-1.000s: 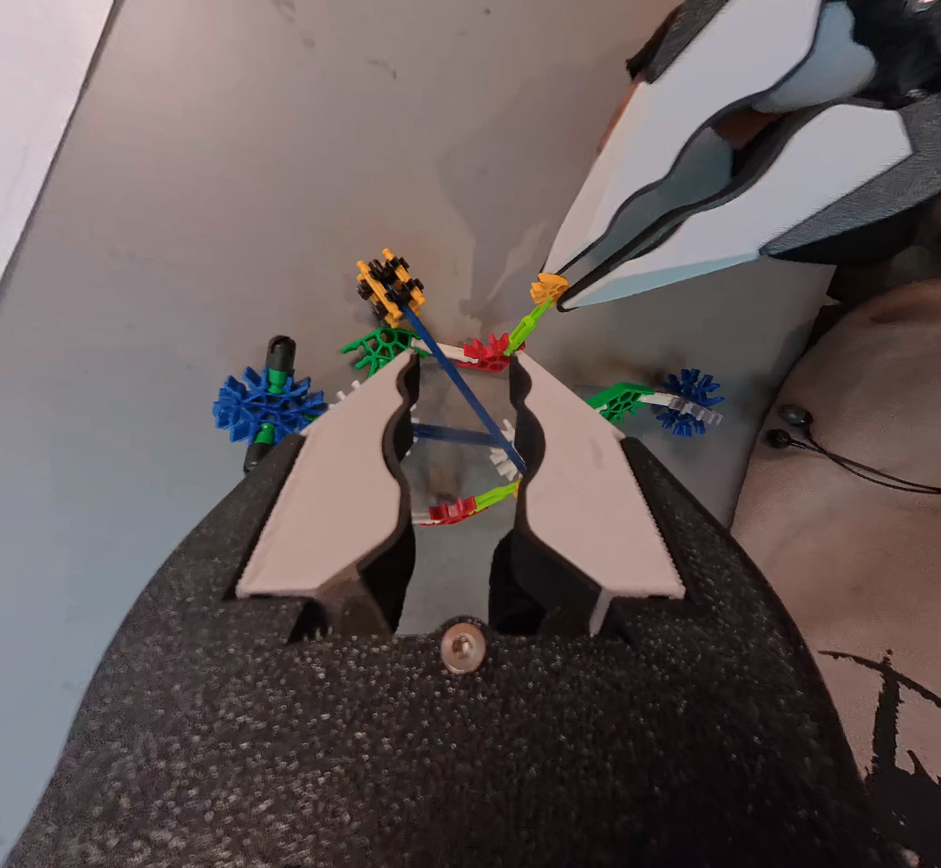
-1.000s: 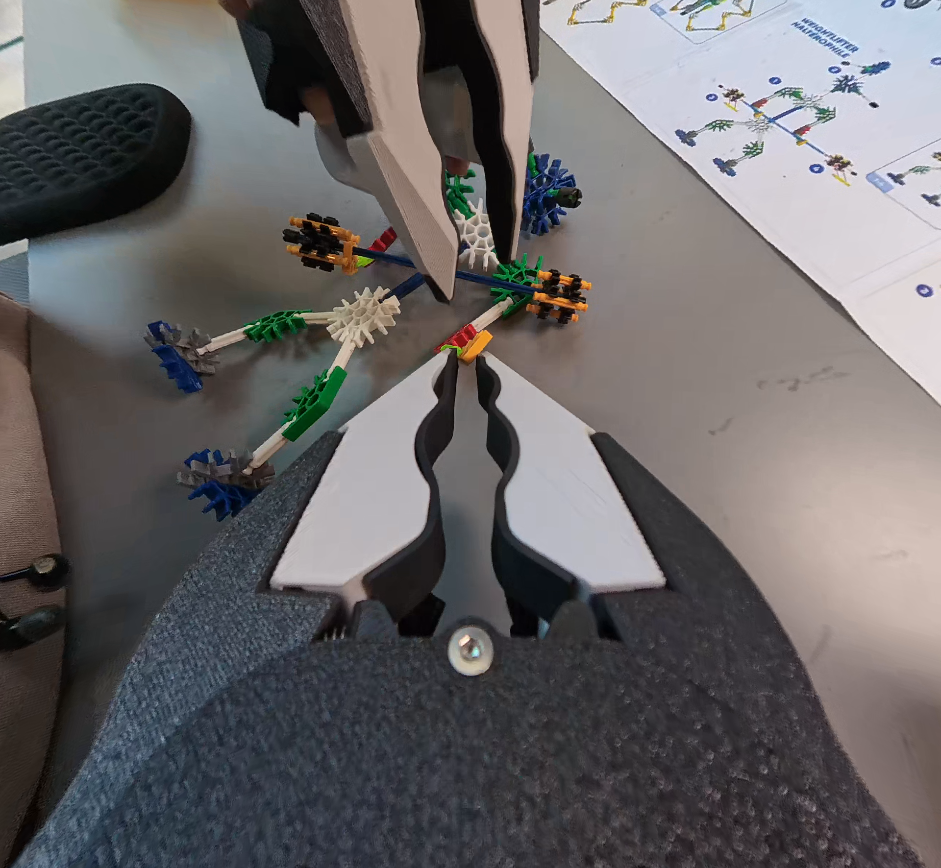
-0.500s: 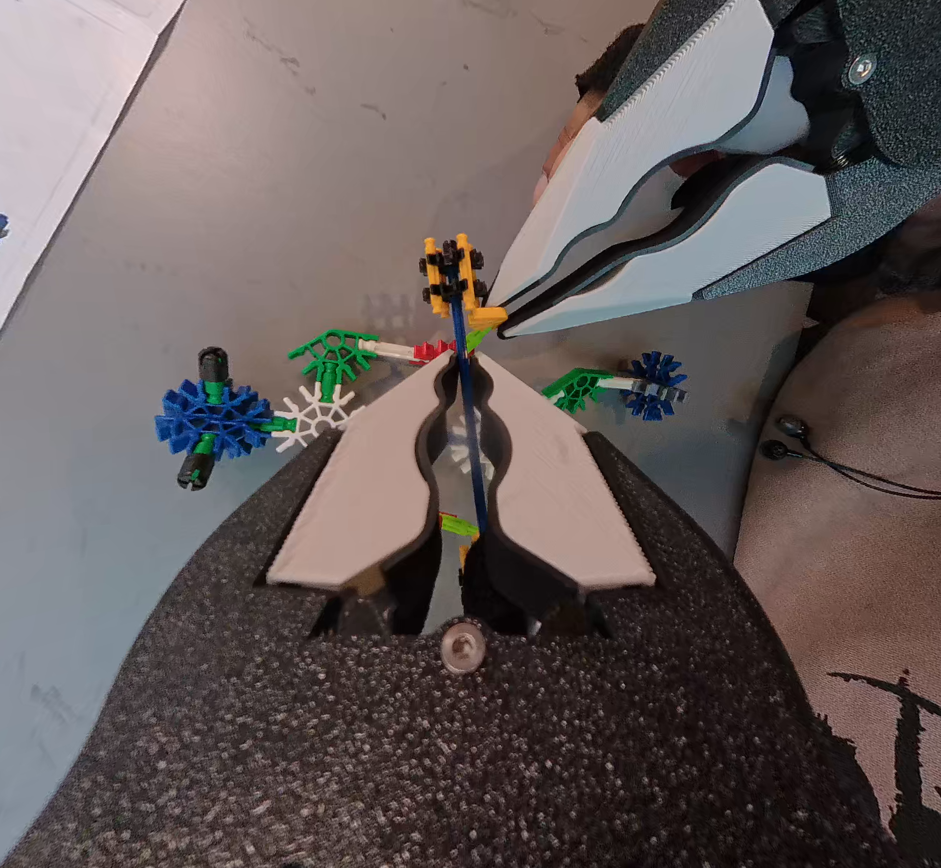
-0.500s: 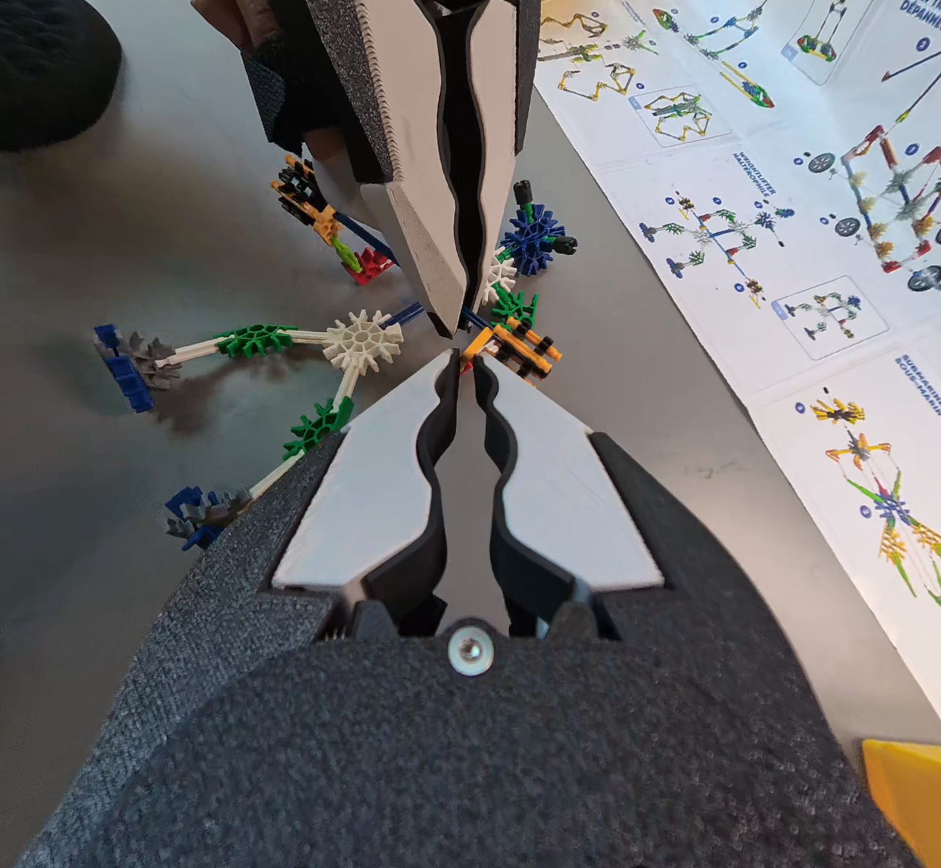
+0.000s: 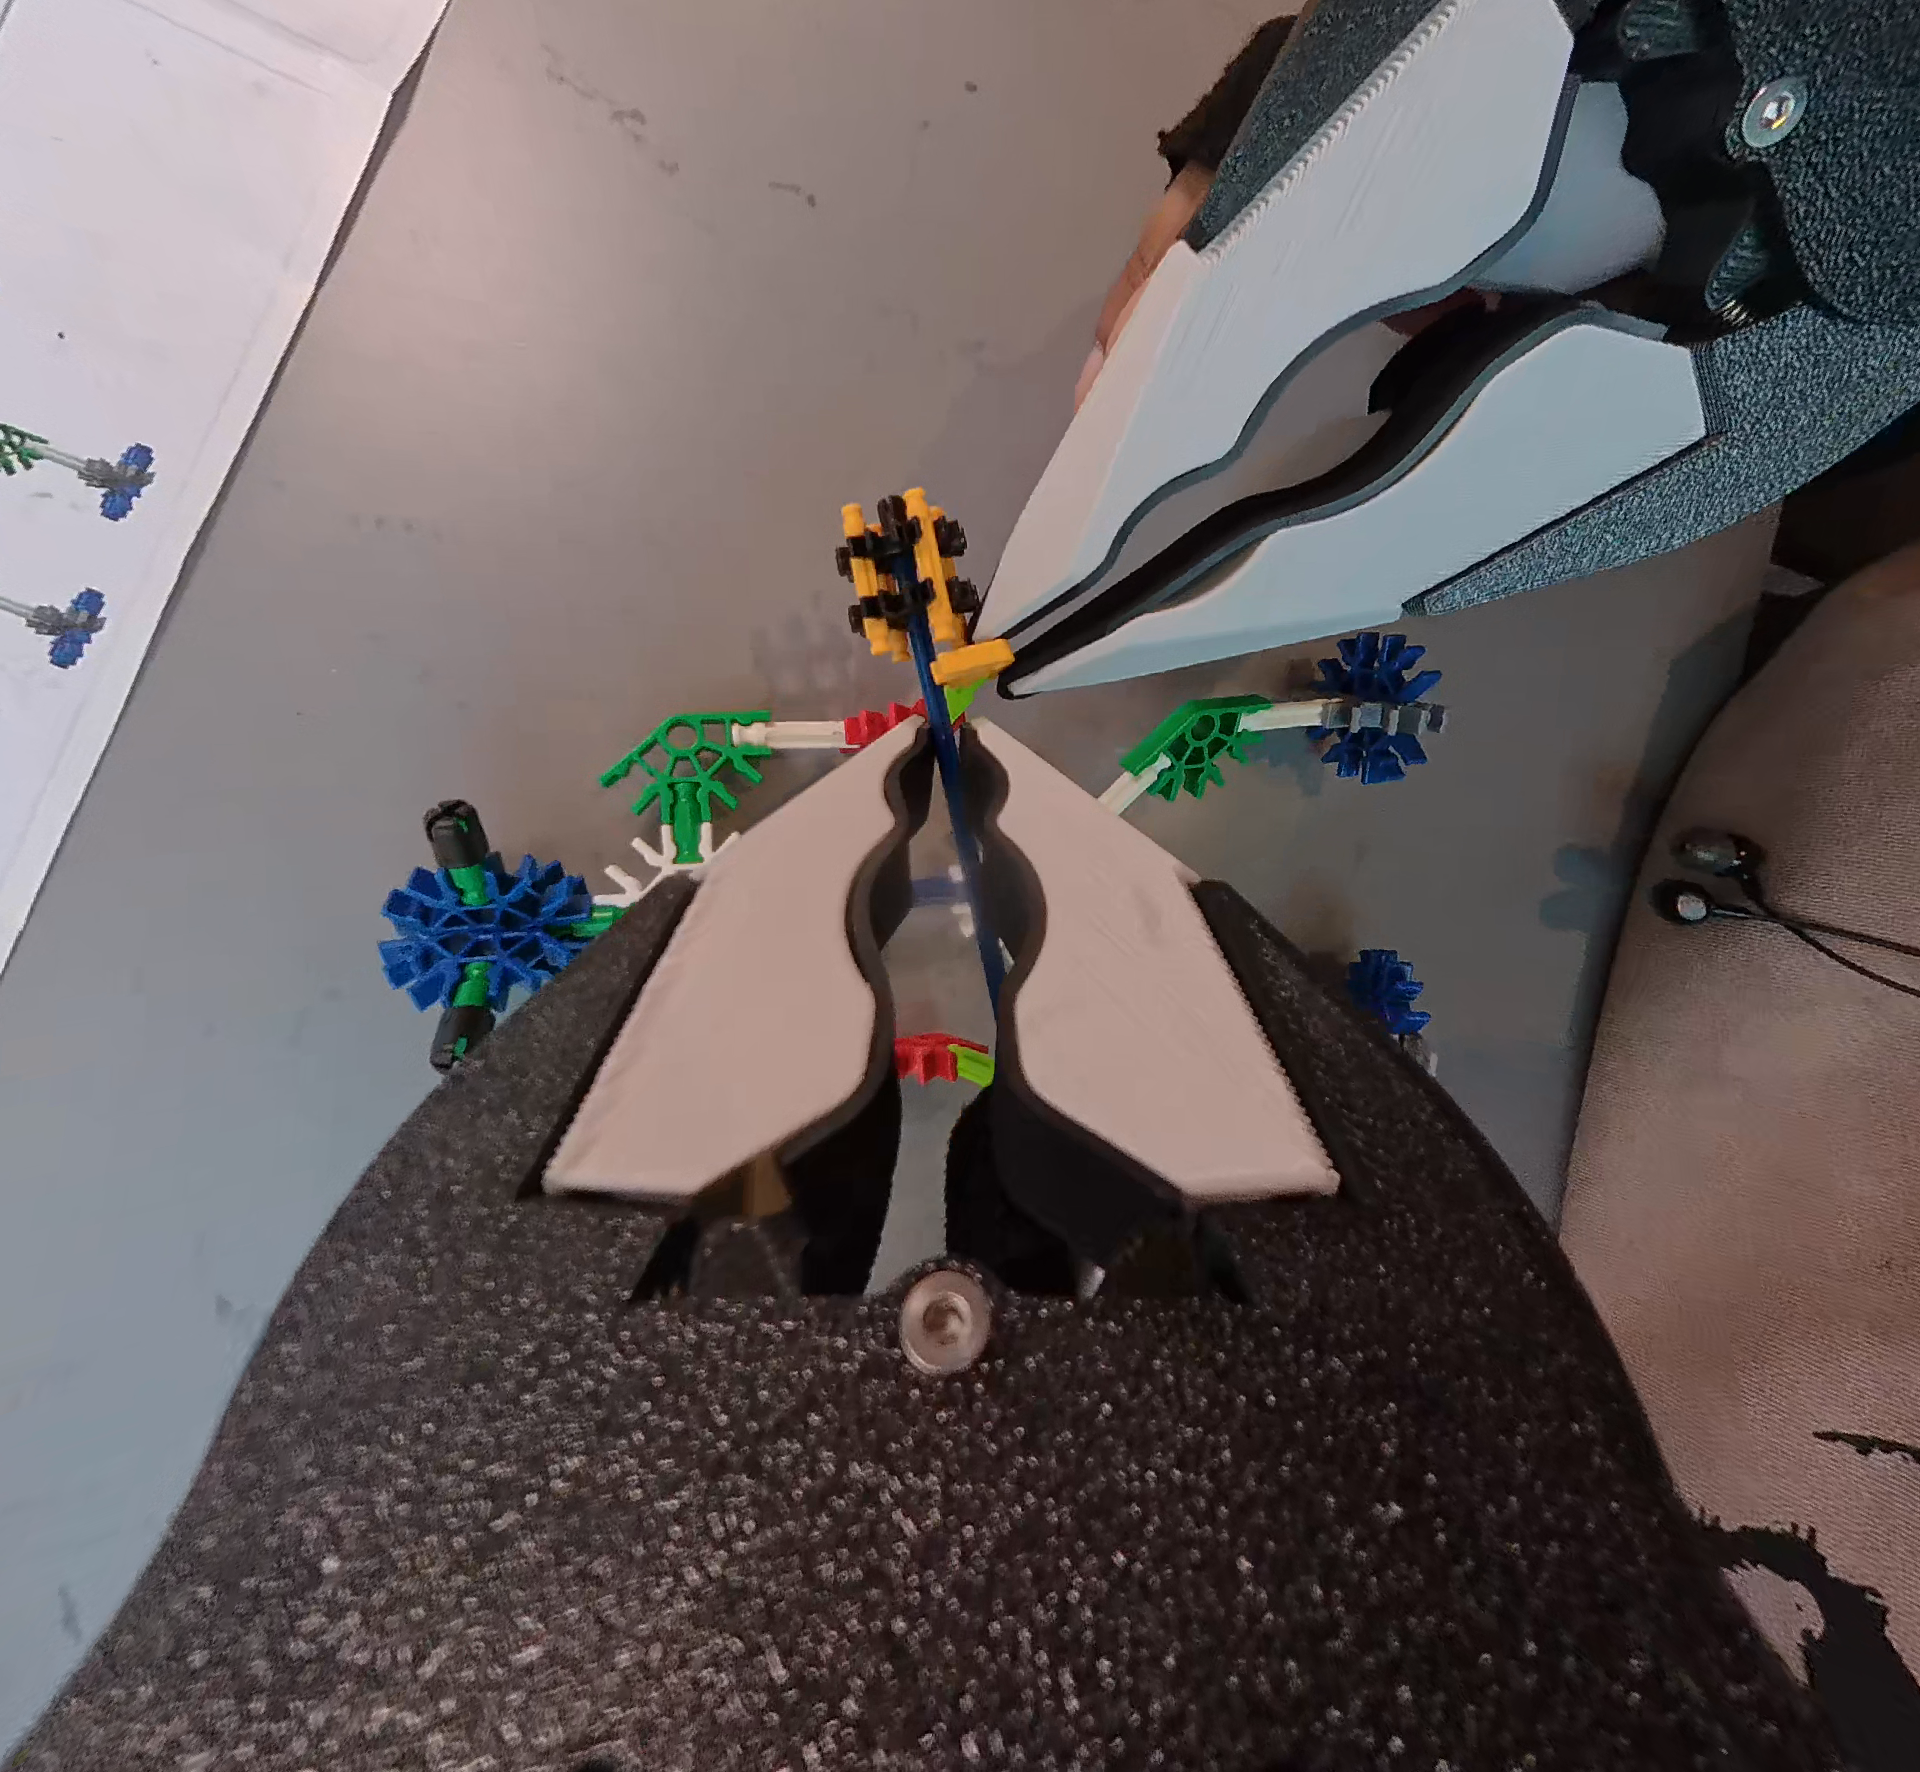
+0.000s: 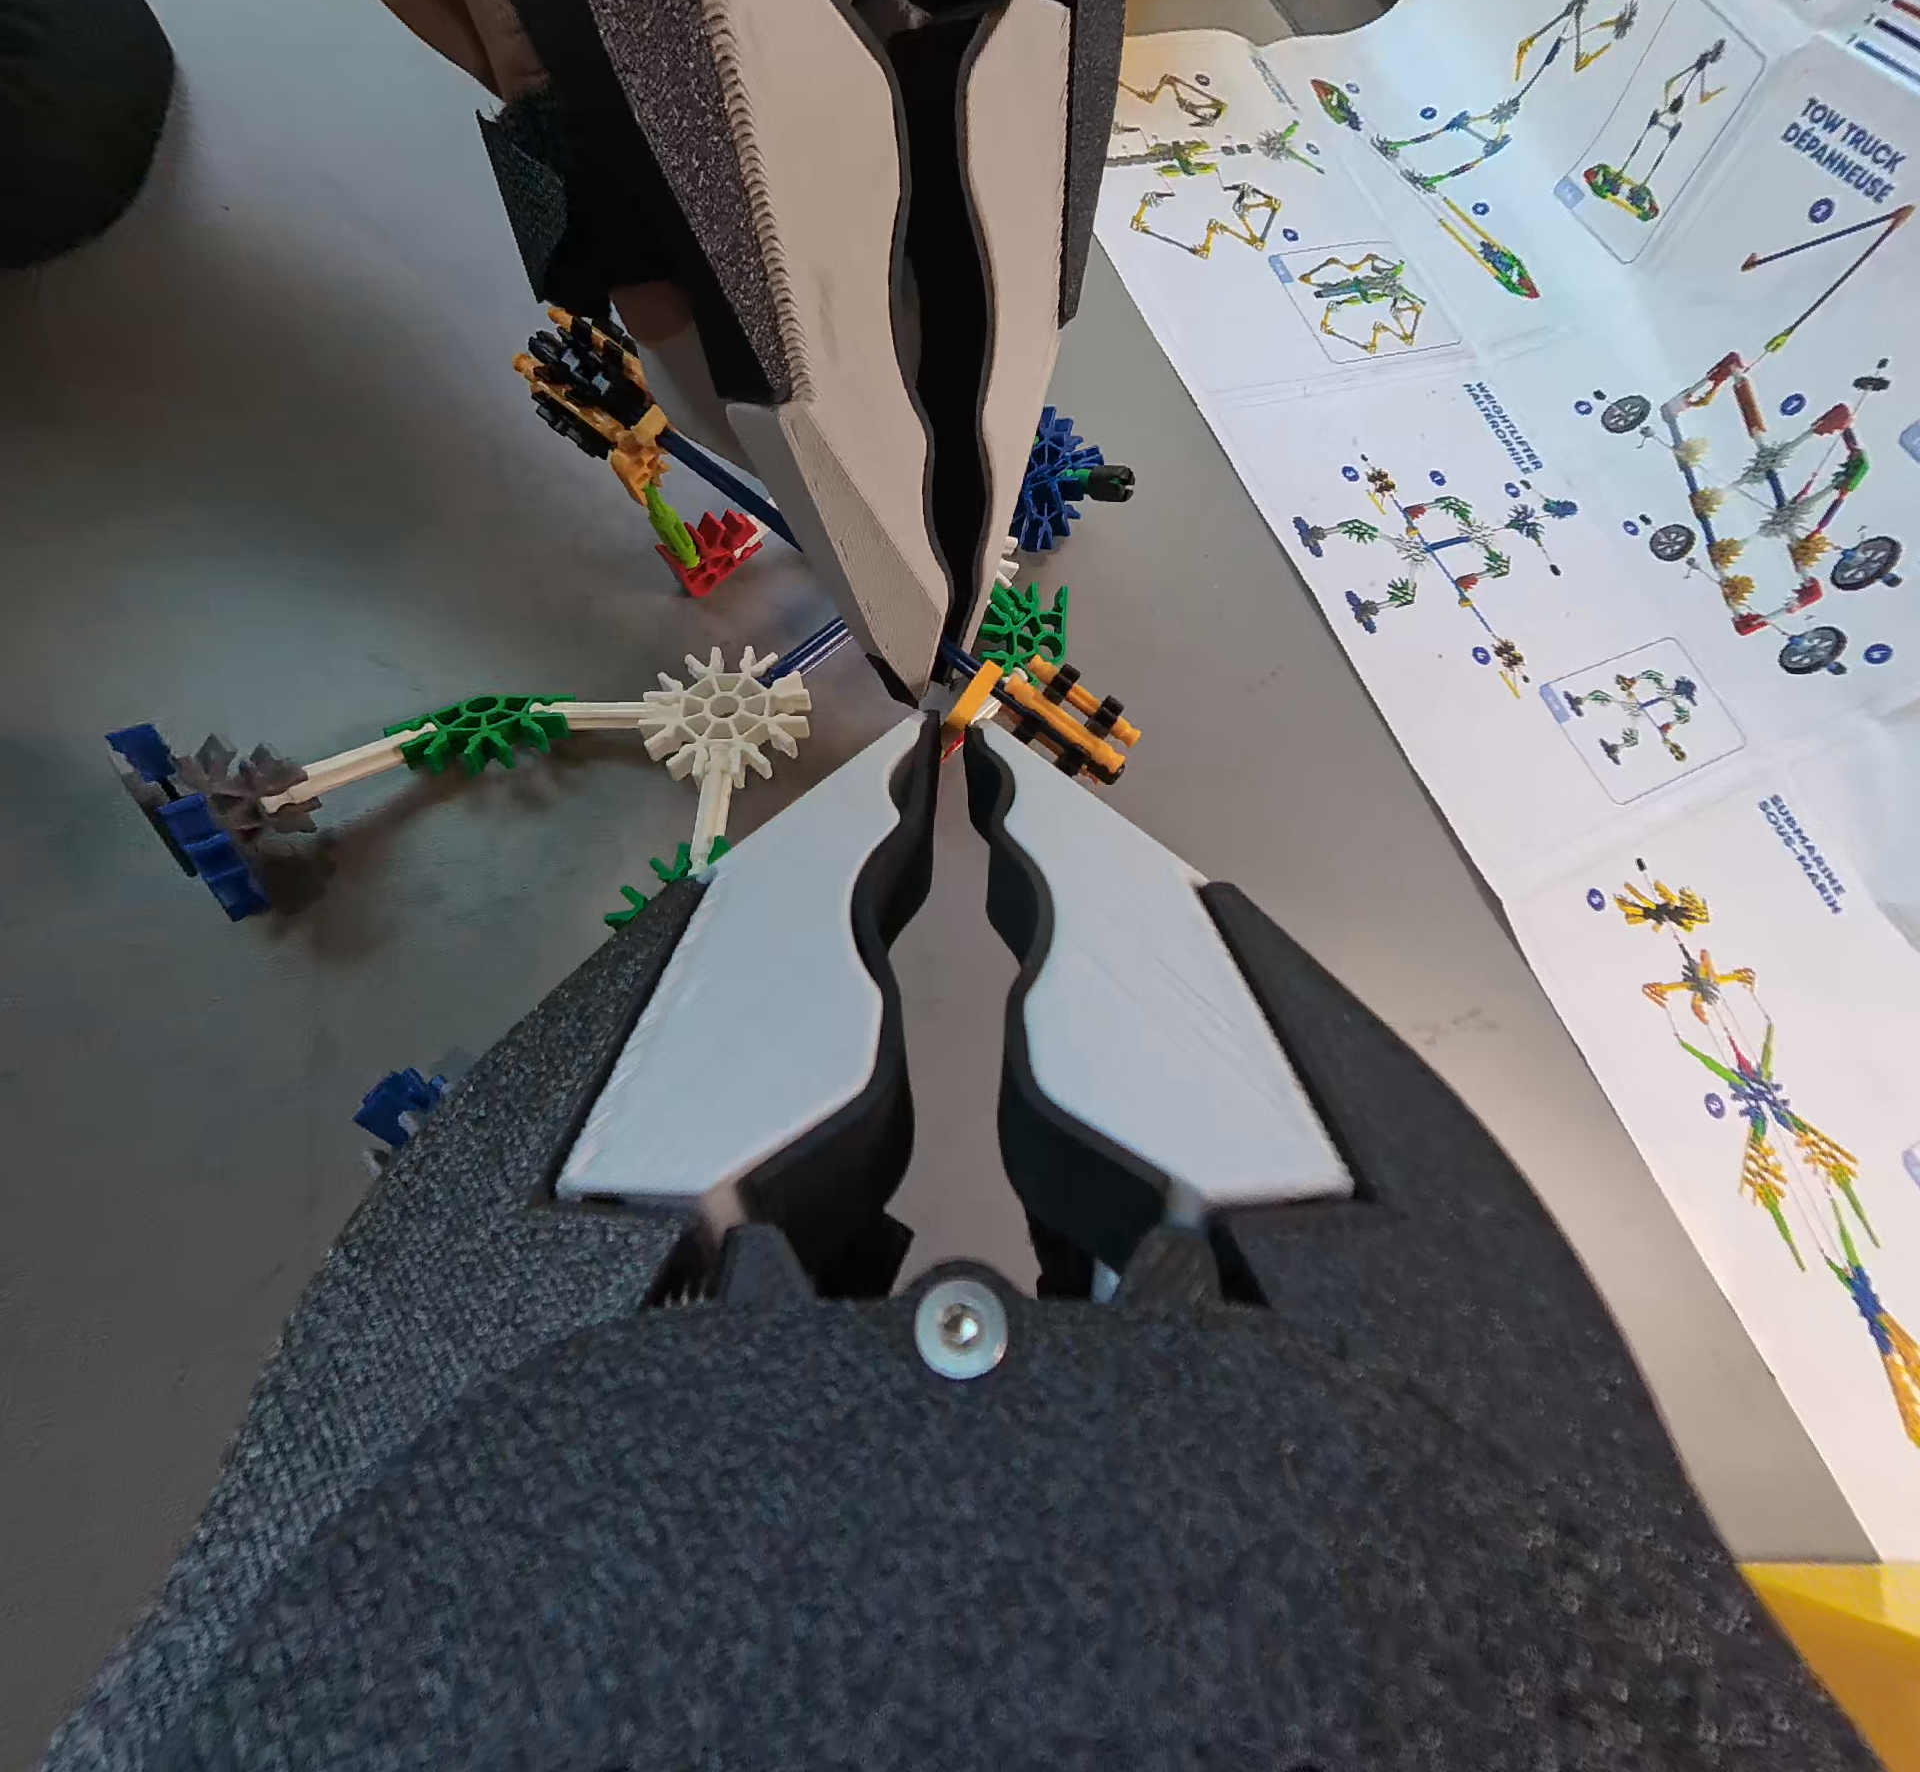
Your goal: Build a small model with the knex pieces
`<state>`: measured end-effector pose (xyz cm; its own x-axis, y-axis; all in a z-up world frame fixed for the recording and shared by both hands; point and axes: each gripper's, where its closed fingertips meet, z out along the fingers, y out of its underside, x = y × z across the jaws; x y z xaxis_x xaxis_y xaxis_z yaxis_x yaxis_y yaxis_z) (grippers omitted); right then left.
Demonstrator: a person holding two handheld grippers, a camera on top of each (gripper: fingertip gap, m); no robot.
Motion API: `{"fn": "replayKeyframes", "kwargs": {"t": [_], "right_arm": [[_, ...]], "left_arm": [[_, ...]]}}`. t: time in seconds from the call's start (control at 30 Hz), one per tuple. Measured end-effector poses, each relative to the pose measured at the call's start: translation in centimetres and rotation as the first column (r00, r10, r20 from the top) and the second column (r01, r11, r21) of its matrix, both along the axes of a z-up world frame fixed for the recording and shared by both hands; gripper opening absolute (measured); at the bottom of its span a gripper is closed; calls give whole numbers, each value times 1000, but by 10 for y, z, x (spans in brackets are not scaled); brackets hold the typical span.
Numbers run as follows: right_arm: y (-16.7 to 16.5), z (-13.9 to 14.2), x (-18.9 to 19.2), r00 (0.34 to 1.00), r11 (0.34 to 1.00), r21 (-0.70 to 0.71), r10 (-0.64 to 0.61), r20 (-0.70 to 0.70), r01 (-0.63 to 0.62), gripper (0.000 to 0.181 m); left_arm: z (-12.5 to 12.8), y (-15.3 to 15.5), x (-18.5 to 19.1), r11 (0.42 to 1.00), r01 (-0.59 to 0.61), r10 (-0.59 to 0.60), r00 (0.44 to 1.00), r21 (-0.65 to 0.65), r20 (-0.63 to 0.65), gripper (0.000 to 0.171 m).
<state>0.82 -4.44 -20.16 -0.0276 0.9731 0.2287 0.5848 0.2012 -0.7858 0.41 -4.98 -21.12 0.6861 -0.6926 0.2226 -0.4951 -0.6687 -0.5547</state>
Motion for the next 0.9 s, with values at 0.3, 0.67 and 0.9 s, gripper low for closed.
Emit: {"fn": "replayKeyframes", "kwargs": {"t": [0.3, 0.67, 0.9], "right_arm": [[0, 0, 4, 1000, 999, -31, -16, 14, 16, 3], [-1, -2, 6, 999, 999, -39, -28, 19, 29, 3], [0, -2, 8, 998, 996, -64, -59, 27, 61, 3]], "left_arm": [[0, 3, 4, 1000, 28, -28, 999, 14, -18, 4], [1, 3, 4, 999, 31, -31, 999, 18, -34, 3], [2, 2, 4, 999, 43, -42, 998, 15, -46, 3]]}}
